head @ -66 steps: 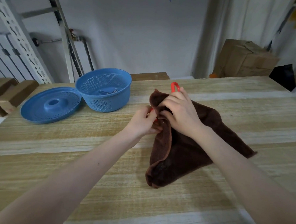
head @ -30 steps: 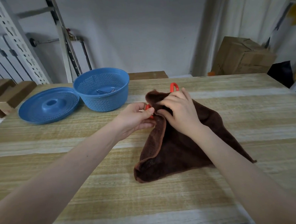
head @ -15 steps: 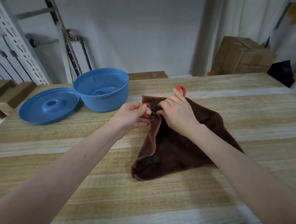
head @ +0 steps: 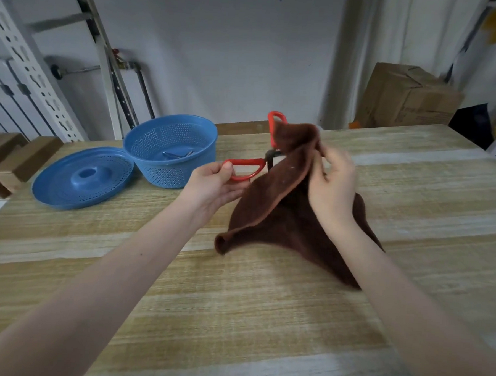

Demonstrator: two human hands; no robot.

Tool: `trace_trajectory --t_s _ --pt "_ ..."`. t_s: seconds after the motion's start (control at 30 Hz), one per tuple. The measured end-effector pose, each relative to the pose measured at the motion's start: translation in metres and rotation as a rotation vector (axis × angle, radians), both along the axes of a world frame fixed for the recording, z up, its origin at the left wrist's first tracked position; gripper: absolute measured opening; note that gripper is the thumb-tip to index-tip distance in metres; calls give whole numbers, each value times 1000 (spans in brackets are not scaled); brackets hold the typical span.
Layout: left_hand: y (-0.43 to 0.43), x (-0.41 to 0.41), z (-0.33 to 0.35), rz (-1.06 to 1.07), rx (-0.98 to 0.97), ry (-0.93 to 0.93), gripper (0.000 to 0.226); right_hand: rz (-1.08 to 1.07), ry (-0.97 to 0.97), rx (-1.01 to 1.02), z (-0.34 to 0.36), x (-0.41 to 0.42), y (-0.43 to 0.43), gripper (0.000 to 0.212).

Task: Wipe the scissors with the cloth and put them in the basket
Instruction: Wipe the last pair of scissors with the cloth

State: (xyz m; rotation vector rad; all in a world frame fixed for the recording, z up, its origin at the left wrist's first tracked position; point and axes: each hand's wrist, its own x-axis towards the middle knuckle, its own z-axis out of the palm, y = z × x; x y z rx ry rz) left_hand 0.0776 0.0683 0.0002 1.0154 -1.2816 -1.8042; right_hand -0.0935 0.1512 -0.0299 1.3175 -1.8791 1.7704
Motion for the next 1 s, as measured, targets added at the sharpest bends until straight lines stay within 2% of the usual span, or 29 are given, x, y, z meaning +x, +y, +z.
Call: trace_trajectory --t_s 0.2,0.27,0.37,0.5,0.57,0.73,0.83,0.9,1.0 --pt "9 -4 0 12 -17 98 21 28 -875 -179 -12 2 10 17" --pt "13 -3 -1 -9 -29 112 21 91 -989 -135 -10 1 10 15" --pt "16 -3 0 -50 -40 110 22 187 -1058 -31 -7 10 9 15" --pt "20 -6 -3 -96 -42 70 19 404 -979 145 -2 23 0 41" --pt "23 -5 -5 -137 -46 37 17 492 -987 126 -2 27 -2 37" --pt "20 2 -5 -265 -4 -68 18 555 -961 179 -8 23 6 27" --pt "16 4 -1 -357 63 -171 9 507 -929 218 -10 24 5 20" --pt "16 2 3 -415 9 -302 6 466 -862 261 -11 25 5 18" --pt "23 -6 1 -449 -233 -490 22 428 -772 306 -9 26 2 21"
